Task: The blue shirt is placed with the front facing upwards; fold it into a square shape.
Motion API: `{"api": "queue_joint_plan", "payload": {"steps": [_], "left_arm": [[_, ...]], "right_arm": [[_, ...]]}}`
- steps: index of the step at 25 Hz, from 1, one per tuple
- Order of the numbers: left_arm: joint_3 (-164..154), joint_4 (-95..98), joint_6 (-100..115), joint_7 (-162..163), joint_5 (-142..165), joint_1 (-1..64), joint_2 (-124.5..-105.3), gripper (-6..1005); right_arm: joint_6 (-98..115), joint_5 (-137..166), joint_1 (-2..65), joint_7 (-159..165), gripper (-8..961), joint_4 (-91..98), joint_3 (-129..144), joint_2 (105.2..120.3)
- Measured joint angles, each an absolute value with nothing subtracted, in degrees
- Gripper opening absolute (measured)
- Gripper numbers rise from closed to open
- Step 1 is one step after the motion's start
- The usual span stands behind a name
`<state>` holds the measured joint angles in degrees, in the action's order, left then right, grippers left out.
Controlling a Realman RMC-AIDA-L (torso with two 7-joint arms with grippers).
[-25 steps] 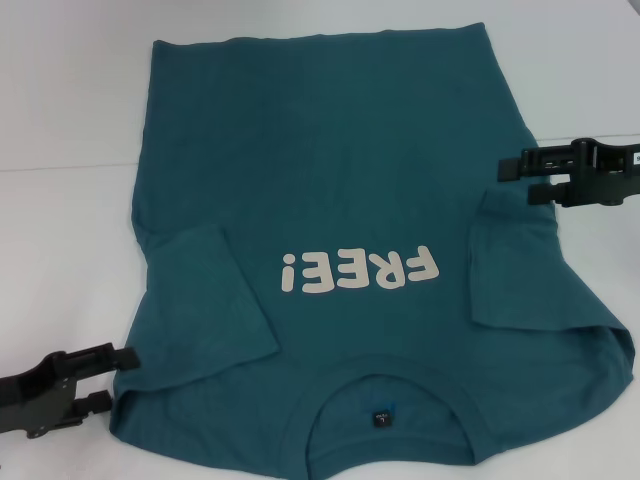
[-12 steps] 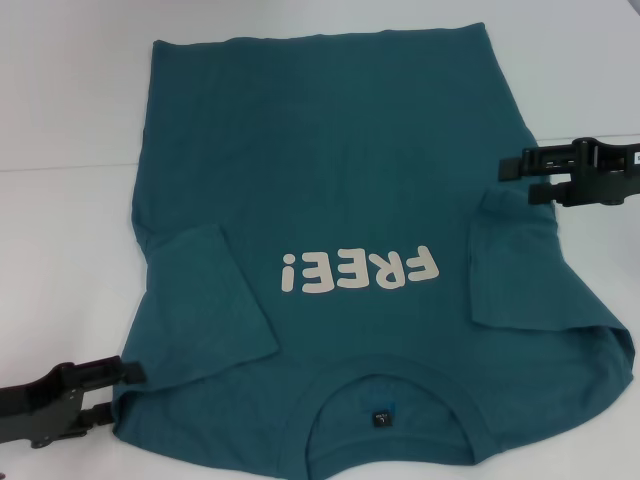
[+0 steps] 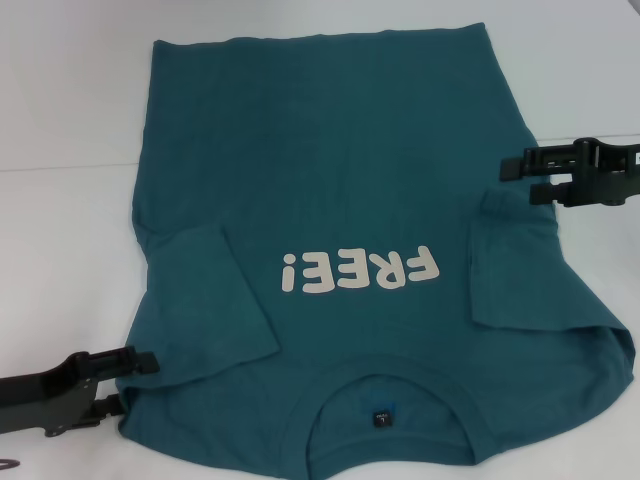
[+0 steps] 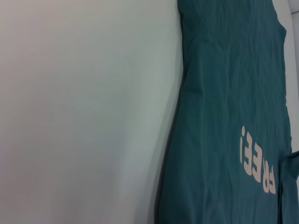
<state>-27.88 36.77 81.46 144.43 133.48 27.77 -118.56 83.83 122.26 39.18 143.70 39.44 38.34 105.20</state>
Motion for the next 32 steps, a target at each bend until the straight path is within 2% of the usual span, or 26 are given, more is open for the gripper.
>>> {"api": "queue_joint_plan", "payload": {"steps": [10, 16, 26, 32], "left_arm": [[-27.9, 36.9, 81.8, 145.0, 133.2, 28.2, -118.52, 739], [-28.2, 36.7, 81.9, 145.1, 133.4, 28.5, -118.41, 515], [-29.8, 36.7, 81.5, 145.3, 133.5, 29.0, -118.35, 279], [-29.7, 36.6, 82.3, 144.9, 132.4, 29.3, -118.37, 81]], "right_arm": [[84.0, 122.3, 39.0, 143.7, 826, 39.5, 37.9, 105.2], [84.1, 122.3, 38.7, 143.7, 824, 39.5, 37.4, 105.17], [84.2, 122.2, 38.6, 143.7, 820, 39.5, 37.2, 105.06], [84.2, 122.3, 38.6, 143.7, 818, 39.5, 37.2, 105.02]]}}
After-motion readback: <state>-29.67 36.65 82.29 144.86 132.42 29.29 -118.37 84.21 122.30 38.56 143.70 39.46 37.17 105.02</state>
